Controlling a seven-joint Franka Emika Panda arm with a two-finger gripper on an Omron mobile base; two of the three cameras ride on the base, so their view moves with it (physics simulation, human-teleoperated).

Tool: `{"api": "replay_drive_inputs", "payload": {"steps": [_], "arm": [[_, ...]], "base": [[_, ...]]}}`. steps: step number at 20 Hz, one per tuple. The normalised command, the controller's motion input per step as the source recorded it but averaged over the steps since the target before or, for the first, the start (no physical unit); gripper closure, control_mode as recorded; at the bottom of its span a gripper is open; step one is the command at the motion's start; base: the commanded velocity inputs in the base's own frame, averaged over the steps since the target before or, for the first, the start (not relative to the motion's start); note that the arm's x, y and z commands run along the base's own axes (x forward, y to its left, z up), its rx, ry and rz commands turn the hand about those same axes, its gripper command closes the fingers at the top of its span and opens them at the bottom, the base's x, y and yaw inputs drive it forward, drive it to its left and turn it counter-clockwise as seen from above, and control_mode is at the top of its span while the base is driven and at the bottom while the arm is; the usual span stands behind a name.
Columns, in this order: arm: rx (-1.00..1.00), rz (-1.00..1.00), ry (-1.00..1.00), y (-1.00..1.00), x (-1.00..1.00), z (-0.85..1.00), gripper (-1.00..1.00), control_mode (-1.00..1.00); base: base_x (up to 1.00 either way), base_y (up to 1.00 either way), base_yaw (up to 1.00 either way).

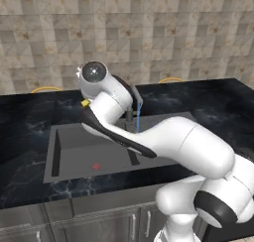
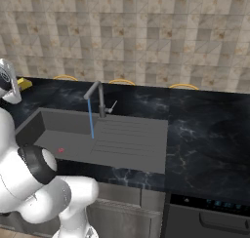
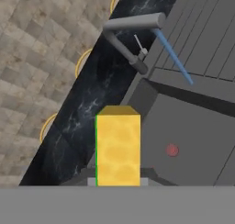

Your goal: Soak the sponge with water for a few seconds and then drop it inside the sink.

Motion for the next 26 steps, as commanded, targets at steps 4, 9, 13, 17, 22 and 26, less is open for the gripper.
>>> {"api": "replay_drive_inputs", "payload": {"steps": [4,9,13,17,22,26], "arm": [[0.19,0.02,0.06,0.00,-0.17,0.49,1.00,-1.00],[0.11,0.00,0.13,-0.01,-0.01,0.18,1.00,-1.00],[0.08,0.00,0.13,-0.04,0.00,0.05,1.00,-1.00],[0.03,-0.02,0.05,-0.11,0.00,-0.01,1.00,-1.00],[0.00,-0.05,0.00,-0.07,-0.15,0.00,1.00,-1.00],[0.00,-0.10,0.00,-0.08,-0.32,-0.02,1.00,-1.00]], "base": [[0.00,0.00,0.00],[0.00,0.00,0.00],[0.00,0.00,0.00],[0.00,0.00,0.00],[0.00,0.00,0.00],[0.00,0.00,0.00]]}}
